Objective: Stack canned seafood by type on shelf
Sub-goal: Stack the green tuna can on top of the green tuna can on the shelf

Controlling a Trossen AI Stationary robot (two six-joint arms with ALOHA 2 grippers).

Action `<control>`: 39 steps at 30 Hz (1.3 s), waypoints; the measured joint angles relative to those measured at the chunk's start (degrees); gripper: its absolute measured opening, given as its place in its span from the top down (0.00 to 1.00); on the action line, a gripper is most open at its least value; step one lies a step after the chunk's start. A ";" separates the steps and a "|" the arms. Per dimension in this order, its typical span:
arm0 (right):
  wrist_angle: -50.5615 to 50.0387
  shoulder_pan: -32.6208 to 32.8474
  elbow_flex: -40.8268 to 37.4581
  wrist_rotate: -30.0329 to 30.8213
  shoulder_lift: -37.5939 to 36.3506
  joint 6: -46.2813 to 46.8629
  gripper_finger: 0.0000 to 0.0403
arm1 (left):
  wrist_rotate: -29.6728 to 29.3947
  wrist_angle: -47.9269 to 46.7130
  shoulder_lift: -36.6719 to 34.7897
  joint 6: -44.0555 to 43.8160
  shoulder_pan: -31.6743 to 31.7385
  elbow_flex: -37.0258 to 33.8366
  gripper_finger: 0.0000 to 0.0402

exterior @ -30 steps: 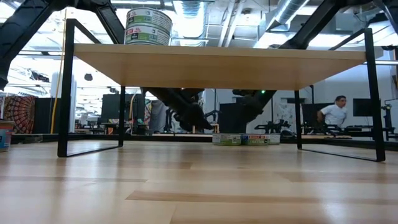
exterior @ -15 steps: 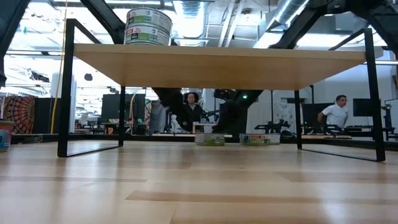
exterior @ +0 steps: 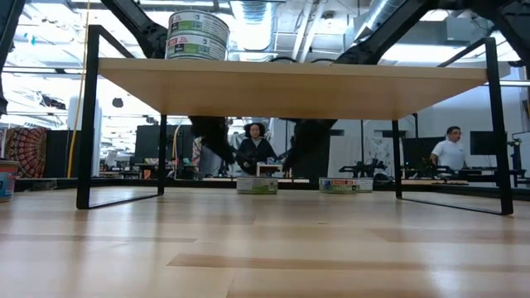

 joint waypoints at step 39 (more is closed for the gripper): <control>-7.47 -5.10 0.83 -1.57 -13.28 7.93 0.30 | -10.10 4.43 0.04 -6.66 0.48 -2.37 0.51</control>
